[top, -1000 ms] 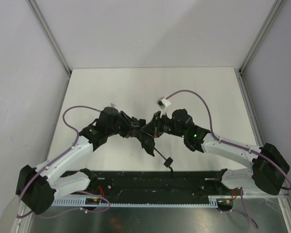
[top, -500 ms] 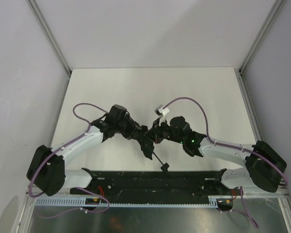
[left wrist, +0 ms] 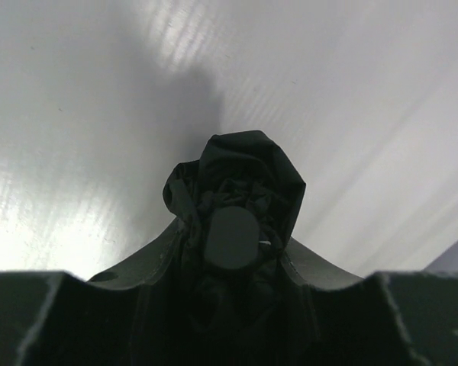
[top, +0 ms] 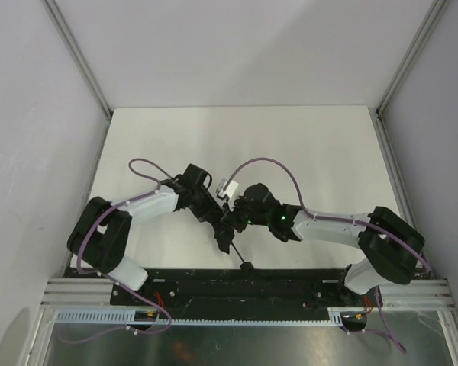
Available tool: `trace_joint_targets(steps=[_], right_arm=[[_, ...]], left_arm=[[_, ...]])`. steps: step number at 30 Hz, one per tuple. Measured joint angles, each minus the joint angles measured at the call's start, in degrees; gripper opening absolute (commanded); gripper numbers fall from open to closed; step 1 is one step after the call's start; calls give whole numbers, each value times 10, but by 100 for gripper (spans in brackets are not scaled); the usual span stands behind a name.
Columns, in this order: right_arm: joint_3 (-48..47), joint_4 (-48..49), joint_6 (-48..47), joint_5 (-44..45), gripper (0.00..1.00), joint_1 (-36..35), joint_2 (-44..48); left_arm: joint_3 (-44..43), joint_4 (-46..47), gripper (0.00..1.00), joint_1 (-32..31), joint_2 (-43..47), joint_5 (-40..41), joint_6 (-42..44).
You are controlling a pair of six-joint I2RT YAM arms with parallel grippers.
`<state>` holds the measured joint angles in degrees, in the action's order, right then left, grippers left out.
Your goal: Put away the umbrella
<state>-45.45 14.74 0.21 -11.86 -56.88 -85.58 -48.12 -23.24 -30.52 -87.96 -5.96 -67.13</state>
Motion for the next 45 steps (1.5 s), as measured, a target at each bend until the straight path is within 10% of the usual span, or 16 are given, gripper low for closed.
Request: trace_joint_targets(steps=[18, 32, 45], right_arm=[[-158, -136, -189, 165, 0, -91, -136], [-167, -87, -129, 115, 0, -53, -165], [-208, 9, -320, 482, 0, -185, -284]], left_arm=[[9, 17, 0, 21, -22, 83, 37], [22, 67, 0, 45, -24, 62, 44], [33, 104, 0, 88, -27, 14, 81]])
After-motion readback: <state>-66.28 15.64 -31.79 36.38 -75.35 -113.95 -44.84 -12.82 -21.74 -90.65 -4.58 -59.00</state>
